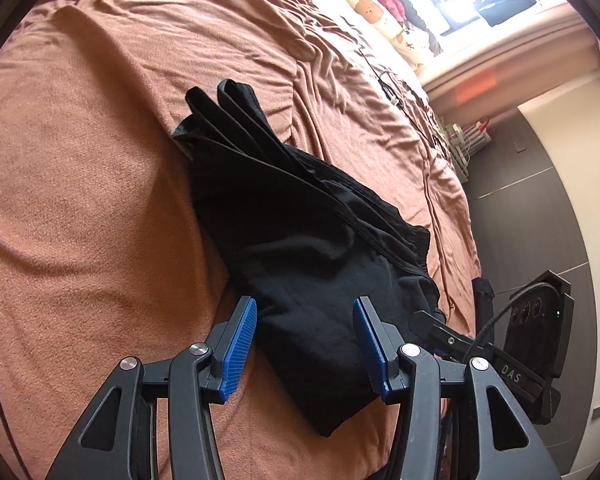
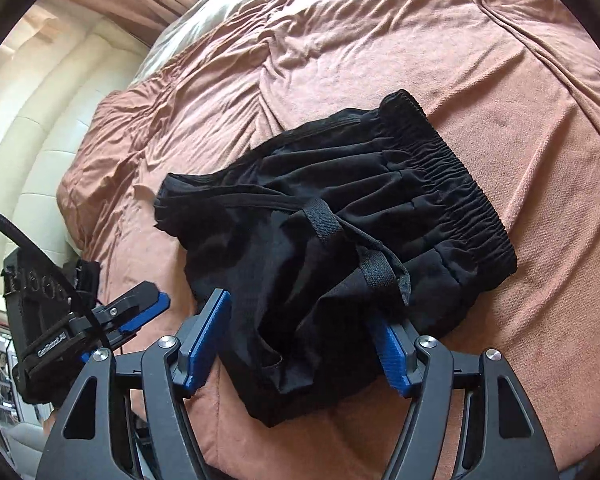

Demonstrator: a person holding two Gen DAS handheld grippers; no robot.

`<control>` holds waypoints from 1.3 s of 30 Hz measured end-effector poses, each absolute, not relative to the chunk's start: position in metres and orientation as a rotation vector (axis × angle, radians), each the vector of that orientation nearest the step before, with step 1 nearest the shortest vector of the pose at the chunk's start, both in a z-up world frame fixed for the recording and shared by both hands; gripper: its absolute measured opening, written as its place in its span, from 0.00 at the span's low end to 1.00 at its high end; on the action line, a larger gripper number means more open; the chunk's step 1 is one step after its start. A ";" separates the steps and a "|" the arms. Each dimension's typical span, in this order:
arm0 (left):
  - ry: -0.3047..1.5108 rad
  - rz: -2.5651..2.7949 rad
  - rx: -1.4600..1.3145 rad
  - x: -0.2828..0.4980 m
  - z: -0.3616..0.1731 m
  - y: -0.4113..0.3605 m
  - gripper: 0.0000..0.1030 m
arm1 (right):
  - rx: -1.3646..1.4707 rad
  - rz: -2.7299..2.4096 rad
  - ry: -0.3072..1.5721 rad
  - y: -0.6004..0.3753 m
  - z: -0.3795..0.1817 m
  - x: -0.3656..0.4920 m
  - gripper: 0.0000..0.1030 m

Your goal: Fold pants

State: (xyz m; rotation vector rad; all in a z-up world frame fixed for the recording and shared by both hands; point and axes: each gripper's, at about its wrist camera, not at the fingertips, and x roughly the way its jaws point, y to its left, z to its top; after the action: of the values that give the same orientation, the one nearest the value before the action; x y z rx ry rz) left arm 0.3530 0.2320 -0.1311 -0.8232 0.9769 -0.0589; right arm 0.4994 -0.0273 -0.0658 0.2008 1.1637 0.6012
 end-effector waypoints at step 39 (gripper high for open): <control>0.936 0.011 -0.850 0.377 -0.115 0.260 0.60 | 0.191 0.720 0.965 -0.068 -0.063 0.448 0.04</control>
State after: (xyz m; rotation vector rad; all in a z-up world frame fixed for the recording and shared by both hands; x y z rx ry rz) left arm 0.3772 0.2601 -0.1151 -0.8500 0.9359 0.0110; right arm 0.4478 -0.0676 -0.0625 0.1910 0.9645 0.7198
